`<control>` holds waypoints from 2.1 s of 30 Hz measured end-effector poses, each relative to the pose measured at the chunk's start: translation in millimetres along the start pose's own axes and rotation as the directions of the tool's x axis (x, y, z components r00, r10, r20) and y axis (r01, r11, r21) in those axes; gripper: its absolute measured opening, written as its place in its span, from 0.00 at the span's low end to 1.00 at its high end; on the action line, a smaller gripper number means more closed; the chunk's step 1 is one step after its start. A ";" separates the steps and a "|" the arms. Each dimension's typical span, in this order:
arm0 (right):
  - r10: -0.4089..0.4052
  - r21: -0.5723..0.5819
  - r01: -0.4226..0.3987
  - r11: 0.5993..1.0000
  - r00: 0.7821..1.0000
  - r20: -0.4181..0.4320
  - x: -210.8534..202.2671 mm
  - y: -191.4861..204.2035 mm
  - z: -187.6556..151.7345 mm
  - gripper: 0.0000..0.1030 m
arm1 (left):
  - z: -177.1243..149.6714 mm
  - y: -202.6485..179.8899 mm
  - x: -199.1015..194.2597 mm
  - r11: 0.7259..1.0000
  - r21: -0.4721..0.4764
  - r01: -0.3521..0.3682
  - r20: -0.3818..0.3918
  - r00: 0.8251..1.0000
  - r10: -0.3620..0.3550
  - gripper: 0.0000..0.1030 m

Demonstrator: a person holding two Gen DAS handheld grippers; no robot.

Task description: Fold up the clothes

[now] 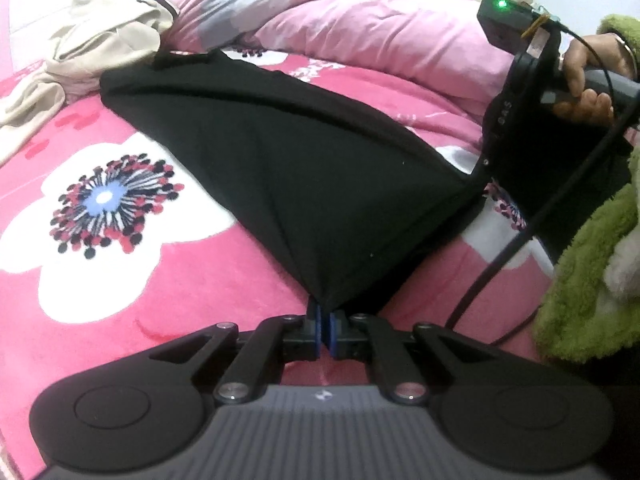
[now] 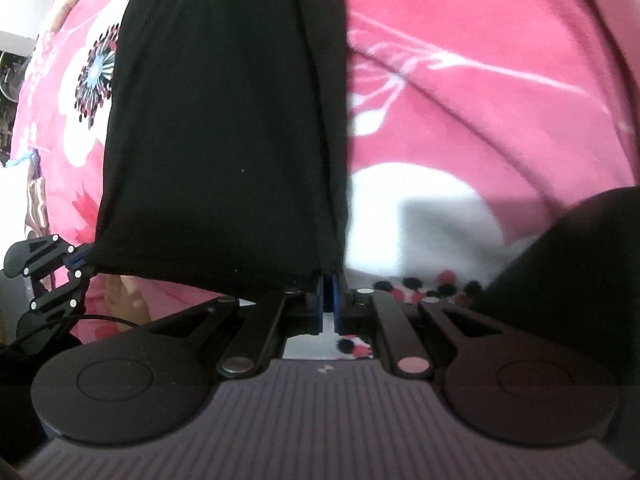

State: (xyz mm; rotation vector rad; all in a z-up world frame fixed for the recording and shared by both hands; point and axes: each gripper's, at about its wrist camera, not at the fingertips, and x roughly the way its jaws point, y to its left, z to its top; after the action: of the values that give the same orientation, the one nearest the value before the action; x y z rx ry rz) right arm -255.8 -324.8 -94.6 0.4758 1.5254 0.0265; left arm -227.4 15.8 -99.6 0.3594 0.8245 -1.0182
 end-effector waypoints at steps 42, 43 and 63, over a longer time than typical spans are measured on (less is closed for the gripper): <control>0.080 -0.076 -0.059 0.995 0.948 0.307 -66.5 6.4 -4.0 0.18 | 11.4 42.3 -30.9 0.932 -0.330 0.147 0.216 0.973 -0.077 0.18; 0.090 -0.071 -0.070 0.995 0.934 0.345 -64.9 5.5 3.1 0.18 | 13.2 36.7 -19.1 0.936 -0.312 0.162 0.190 0.976 -0.106 0.18; 0.092 -0.115 -0.036 0.993 0.841 0.534 -17.1 3.4 95.5 0.02 | -1.4 18.2 28.9 0.940 -0.326 0.102 -0.025 0.993 -0.117 0.17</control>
State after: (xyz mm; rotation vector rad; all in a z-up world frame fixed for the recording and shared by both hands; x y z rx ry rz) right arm -164.3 -353.9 -79.9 0.4093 0.9456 0.0193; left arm -204.7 8.3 -124.0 0.0540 1.0431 -0.9597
